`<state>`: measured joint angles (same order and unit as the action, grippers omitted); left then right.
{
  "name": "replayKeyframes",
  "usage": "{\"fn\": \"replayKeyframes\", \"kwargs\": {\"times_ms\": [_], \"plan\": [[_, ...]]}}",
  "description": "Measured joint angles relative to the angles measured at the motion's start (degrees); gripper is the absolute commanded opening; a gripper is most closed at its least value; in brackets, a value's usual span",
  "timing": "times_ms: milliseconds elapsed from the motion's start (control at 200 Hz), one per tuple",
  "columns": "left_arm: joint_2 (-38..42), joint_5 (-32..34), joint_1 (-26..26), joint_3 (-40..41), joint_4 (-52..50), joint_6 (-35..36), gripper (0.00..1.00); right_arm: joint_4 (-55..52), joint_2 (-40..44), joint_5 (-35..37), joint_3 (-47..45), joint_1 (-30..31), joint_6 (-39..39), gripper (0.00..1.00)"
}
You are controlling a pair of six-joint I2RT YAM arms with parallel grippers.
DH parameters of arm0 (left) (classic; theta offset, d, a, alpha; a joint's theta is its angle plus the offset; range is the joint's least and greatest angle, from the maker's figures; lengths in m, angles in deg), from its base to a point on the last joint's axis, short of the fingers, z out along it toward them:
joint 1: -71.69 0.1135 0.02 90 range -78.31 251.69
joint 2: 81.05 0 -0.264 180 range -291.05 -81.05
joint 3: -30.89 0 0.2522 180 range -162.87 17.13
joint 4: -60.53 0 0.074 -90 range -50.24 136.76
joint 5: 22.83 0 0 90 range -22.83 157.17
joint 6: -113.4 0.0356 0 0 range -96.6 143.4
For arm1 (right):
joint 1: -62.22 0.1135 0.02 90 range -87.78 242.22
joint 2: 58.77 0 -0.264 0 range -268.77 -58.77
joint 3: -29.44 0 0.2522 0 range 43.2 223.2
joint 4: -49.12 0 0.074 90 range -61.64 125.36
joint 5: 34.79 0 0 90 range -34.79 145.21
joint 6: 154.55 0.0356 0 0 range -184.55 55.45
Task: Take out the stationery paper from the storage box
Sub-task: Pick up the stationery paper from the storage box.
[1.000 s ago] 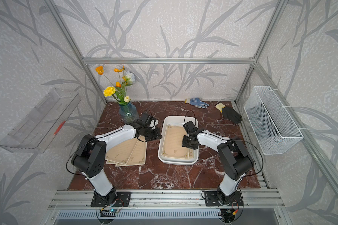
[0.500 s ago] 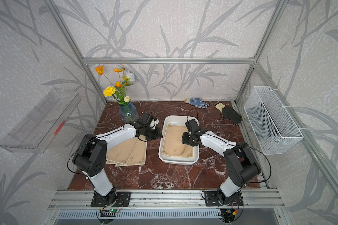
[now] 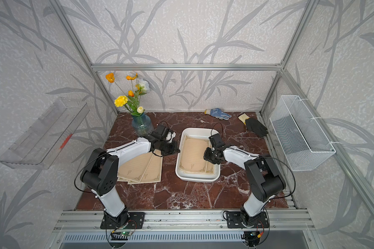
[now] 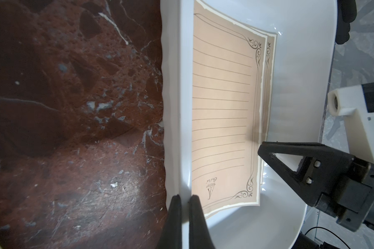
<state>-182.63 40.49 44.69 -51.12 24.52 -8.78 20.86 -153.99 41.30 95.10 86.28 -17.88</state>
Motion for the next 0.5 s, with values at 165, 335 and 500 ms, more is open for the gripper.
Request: {"fn": "replayKeyframes", "kwargs": {"times_ms": [165,335,500], "plan": [[-0.20,-0.48,0.00,0.00,0.42,-0.20,0.00,3.19,0.00,-1.75,-2.08,-0.02,1.33,0.25],[-0.20,-0.48,0.00,0.00,0.42,-0.42,0.00,5.99,0.00,-2.69,-2.71,-0.11,2.32,0.20],[-0.20,-0.48,0.00,0.00,0.42,-0.42,0.00,8.98,0.00,-3.15,-3.91,-0.11,3.30,0.16]]}}
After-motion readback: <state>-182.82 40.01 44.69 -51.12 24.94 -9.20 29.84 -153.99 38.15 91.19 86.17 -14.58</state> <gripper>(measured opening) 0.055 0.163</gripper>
